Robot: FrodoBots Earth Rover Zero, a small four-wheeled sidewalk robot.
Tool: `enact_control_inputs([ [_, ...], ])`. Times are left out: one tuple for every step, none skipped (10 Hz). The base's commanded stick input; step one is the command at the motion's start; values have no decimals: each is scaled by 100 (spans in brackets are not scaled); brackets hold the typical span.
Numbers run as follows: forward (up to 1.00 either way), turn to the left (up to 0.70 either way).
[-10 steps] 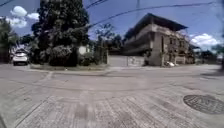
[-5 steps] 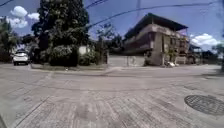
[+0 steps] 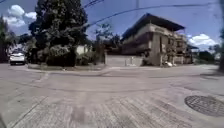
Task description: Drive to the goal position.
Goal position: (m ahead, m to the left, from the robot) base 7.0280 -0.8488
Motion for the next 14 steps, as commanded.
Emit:
enact_control_inputs([
  [43,-43],
  [43,-43],
  [43,-43],
  [43,-43],
  [43,-43],
  [44,-44],
  [44,-44],
  [43,-43],
  [43,-43],
  [43,-43],
  [43,-43],
  [43,-43],
  [43,-43],
  [43,-43],
])
